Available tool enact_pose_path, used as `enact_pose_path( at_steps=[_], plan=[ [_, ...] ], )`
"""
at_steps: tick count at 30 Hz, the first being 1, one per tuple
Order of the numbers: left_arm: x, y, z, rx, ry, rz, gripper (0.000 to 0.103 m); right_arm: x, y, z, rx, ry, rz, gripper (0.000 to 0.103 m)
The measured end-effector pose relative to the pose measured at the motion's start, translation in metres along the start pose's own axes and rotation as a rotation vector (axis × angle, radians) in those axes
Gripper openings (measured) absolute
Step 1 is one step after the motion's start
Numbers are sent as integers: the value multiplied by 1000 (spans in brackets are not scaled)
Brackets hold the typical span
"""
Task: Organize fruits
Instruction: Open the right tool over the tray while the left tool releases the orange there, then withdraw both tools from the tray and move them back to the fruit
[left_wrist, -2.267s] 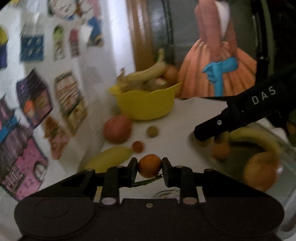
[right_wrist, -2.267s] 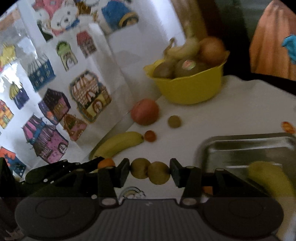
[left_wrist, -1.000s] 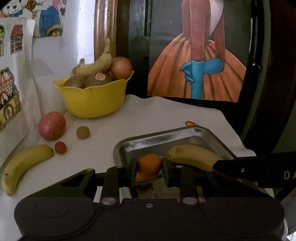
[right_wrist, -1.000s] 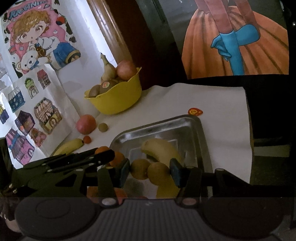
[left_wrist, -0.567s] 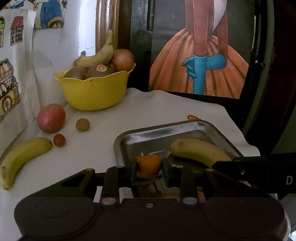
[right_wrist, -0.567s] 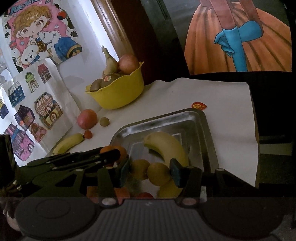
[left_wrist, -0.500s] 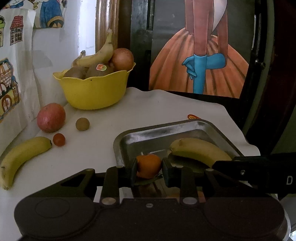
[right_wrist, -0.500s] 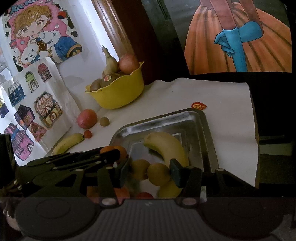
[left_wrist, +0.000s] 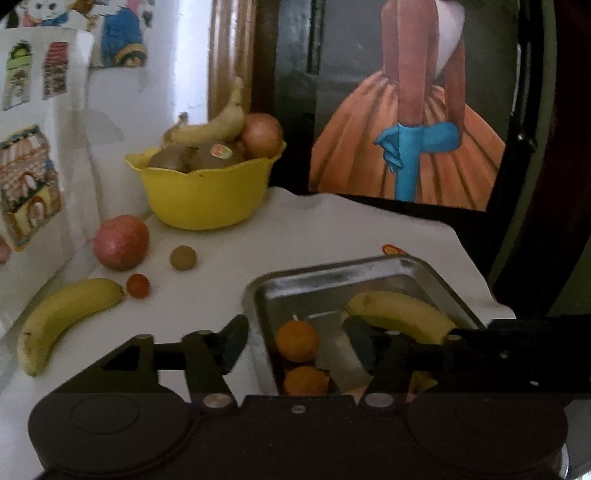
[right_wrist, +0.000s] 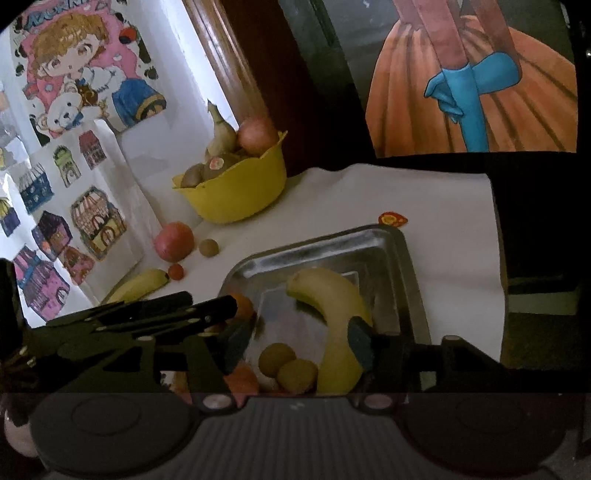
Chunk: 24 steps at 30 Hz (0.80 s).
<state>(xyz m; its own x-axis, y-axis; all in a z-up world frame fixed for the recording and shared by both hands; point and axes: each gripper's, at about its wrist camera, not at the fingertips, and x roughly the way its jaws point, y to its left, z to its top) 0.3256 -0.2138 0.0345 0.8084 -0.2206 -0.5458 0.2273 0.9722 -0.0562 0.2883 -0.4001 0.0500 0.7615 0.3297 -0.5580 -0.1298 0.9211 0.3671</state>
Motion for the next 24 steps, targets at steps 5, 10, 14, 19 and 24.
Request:
enact_pose_path(
  at_steps=[5,10,14,19,24],
  plan=[
    [-25,12,5,-35,-58,37,94,-24,10,1,-34,-49,-11,85],
    [-57,27,4,-55,-116,67,102,-51,31,-3,-89,-108,-33,97],
    [-81,40,1,-83,-147,89,102,-73,47,-12,-132,-171,-55,103],
    [-117,56,-9,-107,-195,99,102,-100,66,-27,-158,-229,-91,103],
    [-154,67,-22,-111,-241,109,102,-127,86,-50,-185,-295,-158,103]
  ],
)
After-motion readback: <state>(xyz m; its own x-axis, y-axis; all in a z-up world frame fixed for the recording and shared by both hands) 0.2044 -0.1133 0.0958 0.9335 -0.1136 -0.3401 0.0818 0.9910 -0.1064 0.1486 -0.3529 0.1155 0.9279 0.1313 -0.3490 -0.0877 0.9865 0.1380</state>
